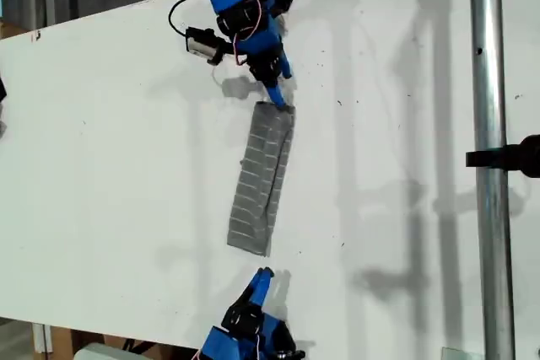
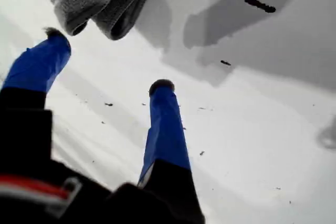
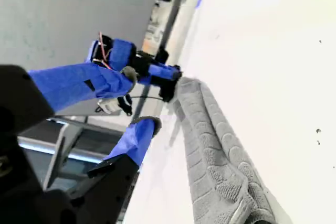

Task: Grasp corners of a towel and fold twice.

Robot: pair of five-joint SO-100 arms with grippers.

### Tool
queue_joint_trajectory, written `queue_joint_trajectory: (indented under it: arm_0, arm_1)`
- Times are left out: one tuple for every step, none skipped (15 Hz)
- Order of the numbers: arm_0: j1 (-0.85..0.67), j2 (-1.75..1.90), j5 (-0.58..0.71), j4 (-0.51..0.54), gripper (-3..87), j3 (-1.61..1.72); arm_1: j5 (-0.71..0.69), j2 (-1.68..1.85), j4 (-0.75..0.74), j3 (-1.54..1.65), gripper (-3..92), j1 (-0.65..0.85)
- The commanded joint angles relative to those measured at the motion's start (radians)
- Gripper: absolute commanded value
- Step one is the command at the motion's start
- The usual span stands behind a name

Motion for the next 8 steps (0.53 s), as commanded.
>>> queue_joint_trajectory:
  arm_0:
    - [0.014, 0.041, -0.017, 0.009, 12.1, 0.009]
    - [0.018, 0.038, -0.025, 0.009, 12.1, 0.017]
    - [0.025, 0.046, -0.032, 0.012, 12.1, 0.021]
    - [0.032, 0.052, -0.043, 0.020, 12.1, 0.023]
    - [0.035, 0.057, -0.046, 0.023, 12.1, 0.026]
    - [0.035, 0.060, -0.049, 0.023, 12.1, 0.029]
    - [0.035, 0.069, -0.048, 0.023, 12.1, 0.034]
    - [0.034, 0.078, -0.043, 0.023, 12.1, 0.041]
  arm_1:
    - [-0.012, -0.311, -0.138, -0.158, 34.3, 0.060]
    - [-0.017, -0.423, -0.201, -0.209, 34.5, 0.089]
    - [-0.041, -0.471, -0.276, -0.222, 34.5, 0.120]
    - [-0.061, -0.483, -0.299, -0.236, 34.3, 0.143]
    - [-0.091, -0.485, -0.285, -0.259, 34.0, 0.163]
    - [-0.112, -0.477, -0.264, -0.267, 33.9, 0.176]
    - [-0.123, -0.483, -0.249, -0.264, 33.9, 0.192]
    - [-0.130, -0.500, -0.261, -0.247, 34.0, 0.213]
